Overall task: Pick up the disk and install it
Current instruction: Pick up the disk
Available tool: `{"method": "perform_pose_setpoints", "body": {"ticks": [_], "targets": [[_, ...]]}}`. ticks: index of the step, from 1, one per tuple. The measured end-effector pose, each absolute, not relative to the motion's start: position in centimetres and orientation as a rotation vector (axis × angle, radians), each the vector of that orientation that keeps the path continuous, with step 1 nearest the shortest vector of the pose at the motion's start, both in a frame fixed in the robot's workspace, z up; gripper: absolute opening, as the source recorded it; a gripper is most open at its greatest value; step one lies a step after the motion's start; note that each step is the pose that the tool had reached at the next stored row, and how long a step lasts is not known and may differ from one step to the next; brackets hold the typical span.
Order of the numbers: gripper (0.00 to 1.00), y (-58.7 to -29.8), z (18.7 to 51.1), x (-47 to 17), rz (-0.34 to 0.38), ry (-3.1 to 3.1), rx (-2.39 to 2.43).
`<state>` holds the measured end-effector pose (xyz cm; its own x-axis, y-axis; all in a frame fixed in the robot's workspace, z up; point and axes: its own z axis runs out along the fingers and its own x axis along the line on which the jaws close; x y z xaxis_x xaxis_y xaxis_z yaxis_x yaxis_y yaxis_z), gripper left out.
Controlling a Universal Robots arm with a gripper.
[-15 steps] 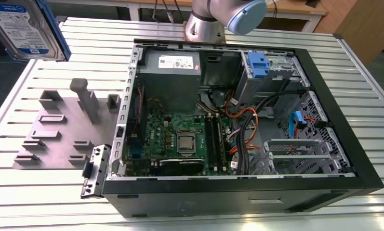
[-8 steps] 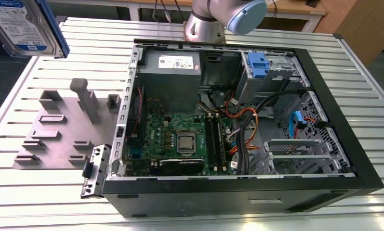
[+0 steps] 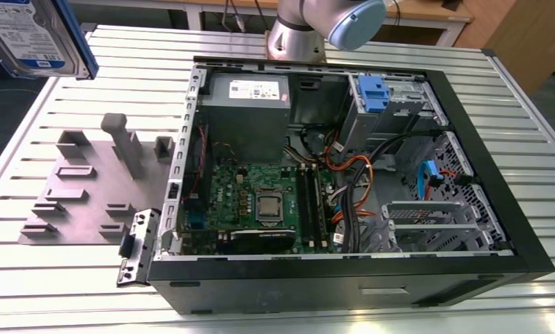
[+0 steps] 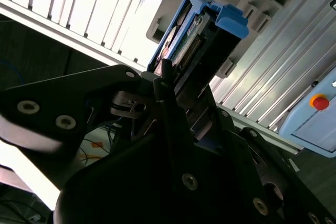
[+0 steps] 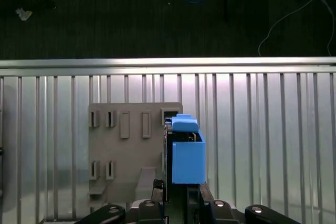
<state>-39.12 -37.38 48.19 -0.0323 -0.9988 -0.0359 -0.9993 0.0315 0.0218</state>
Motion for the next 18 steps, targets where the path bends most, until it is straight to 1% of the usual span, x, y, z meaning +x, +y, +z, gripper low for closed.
{"method": "perform_pose_setpoints", "body": {"ticks": [18], "targets": [[0.35,-37.38,49.04,-39.12,0.062,2.249,-2.178]]}}
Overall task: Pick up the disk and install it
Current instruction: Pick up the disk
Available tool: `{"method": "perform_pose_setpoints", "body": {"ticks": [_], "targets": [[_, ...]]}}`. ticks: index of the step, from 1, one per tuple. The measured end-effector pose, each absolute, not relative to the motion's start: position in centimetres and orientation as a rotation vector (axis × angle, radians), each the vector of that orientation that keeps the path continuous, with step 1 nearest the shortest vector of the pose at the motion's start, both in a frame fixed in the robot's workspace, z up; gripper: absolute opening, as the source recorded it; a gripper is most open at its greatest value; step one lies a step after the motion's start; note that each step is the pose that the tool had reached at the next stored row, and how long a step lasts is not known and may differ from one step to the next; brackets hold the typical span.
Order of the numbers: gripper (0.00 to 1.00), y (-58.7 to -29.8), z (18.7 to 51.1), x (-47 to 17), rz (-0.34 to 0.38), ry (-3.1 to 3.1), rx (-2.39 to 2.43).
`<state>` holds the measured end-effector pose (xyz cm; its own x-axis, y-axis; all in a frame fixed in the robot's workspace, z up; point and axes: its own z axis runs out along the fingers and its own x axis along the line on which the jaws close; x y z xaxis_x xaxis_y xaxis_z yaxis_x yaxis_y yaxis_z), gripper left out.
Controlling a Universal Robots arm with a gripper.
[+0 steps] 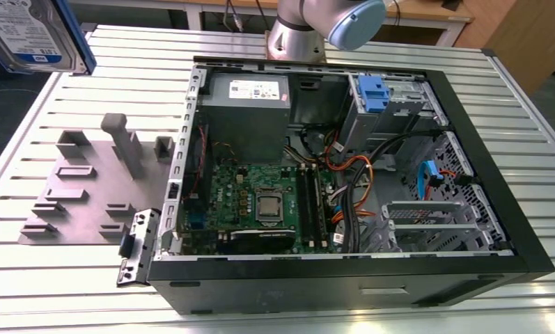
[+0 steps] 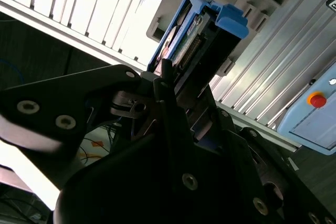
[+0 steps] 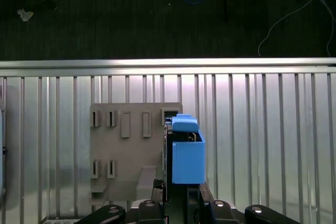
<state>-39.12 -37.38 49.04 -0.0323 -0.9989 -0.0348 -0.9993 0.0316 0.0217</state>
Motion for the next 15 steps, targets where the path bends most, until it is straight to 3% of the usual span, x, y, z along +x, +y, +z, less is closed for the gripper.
{"method": "perform_pose_setpoints", "body": {"ticks": [15], "targets": [[0.35,-37.38,49.06,-38.33,0.062,2.249,-2.178]]}}
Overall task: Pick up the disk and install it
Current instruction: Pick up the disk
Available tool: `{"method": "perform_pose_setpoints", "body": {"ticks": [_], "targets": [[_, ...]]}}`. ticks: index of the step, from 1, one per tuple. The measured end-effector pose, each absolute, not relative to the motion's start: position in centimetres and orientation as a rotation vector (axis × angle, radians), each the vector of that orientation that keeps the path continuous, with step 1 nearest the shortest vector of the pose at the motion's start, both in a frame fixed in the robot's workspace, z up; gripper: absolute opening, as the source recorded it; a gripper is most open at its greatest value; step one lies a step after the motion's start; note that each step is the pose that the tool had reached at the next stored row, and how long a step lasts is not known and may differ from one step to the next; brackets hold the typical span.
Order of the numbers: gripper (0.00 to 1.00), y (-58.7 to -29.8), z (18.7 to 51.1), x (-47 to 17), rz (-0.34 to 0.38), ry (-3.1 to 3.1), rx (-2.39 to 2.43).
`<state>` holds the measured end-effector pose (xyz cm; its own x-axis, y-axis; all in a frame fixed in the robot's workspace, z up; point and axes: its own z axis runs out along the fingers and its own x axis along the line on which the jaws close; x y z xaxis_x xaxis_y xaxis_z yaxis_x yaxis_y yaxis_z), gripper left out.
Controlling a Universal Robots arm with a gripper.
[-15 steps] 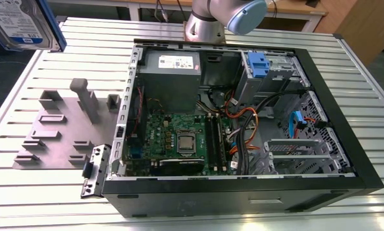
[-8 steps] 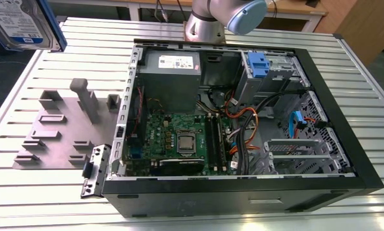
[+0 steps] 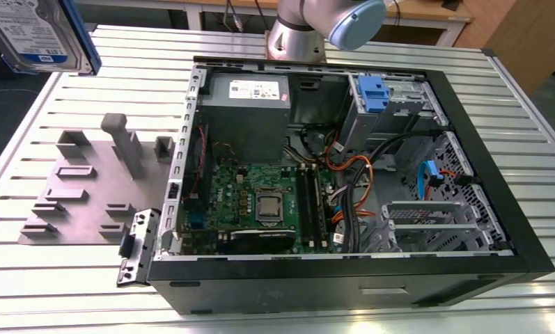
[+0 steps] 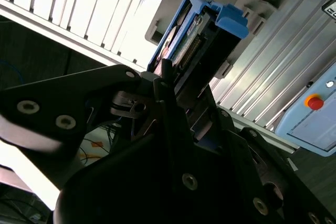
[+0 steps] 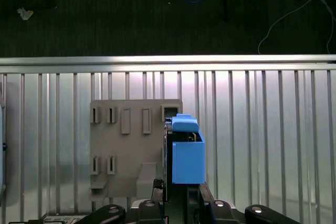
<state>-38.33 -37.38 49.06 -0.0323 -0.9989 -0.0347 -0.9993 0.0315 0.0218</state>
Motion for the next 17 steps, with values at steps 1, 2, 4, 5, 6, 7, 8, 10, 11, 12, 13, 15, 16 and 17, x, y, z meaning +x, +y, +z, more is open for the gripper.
{"method": "perform_pose_setpoints", "body": {"ticks": [1,2,4,5,6,7,8,10,11,12,13,15,16,17], "targets": [[0.35,-37.4,49.1,-38.3,0.062,2.249,-2.178],[0.35,-37.4,49.1,-38.2,0.062,2.249,-2.178],[0.35,-37.4,49.1,-38.0,0.062,2.249,-2.178],[0.35,-37.4,49.1,-37.9,0.062,2.249,-2.178],[0.35,-37.4,49.1,-37.8,0.062,2.249,-2.178],[0.35,-37.4,49.1,-37.7,0.062,2.249,-2.178],[0.35,-37.4,49.1,-37.6,0.062,2.249,-2.178],[0.35,-37.4,49.1,-37.4,0.062,2.249,-2.178],[0.35,-37.4,49.1,-37.3,0.062,2.249,-2.178],[0.35,-37.4,49.1,-37.2,0.062,2.249,-2.178],[0.35,-37.4,49.1,-37.1,0.062,2.249,-2.178],[0.35,-37.4,49.1,-37.0,0.062,2.249,-2.178],[0.35,-37.4,49.1,-36.9,0.062,2.249,-2.178],[0.35,-37.4,49.1,-36.8,0.062,2.249,-2.178]]}}
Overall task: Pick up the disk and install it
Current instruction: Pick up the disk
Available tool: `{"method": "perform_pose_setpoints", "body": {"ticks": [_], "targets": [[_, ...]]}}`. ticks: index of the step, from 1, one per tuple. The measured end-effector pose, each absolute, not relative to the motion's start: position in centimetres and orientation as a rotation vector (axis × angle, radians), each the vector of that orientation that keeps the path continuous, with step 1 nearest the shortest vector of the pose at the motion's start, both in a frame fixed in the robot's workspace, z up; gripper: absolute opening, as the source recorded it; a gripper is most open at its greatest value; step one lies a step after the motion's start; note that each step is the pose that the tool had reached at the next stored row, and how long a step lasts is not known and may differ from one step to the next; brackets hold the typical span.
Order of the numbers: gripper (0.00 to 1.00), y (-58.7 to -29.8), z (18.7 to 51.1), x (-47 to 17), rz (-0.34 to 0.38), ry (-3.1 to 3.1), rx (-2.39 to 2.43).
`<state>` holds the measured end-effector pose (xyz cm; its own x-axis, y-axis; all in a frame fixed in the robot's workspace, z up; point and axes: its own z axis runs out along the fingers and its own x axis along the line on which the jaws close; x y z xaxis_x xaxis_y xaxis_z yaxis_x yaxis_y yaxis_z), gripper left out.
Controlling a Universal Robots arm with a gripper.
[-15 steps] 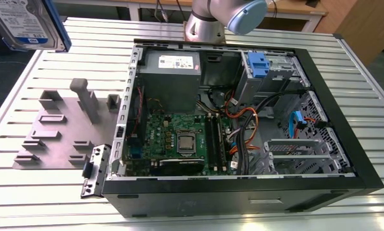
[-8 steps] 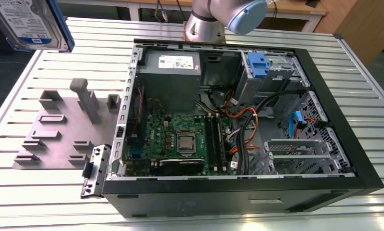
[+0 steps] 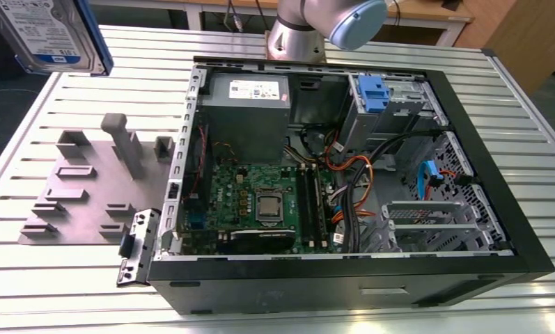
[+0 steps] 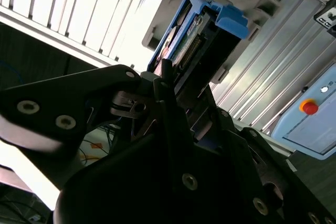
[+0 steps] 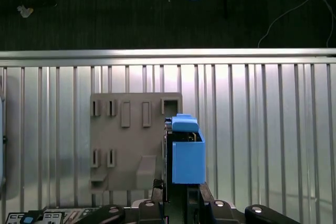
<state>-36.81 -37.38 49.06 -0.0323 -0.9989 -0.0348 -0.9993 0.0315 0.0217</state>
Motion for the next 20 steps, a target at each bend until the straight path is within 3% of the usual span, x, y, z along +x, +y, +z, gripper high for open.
{"method": "perform_pose_setpoints", "body": {"ticks": [20], "targets": [[0.35,-37.38,49.06,-35.92,0.062,2.249,-2.178]]}}
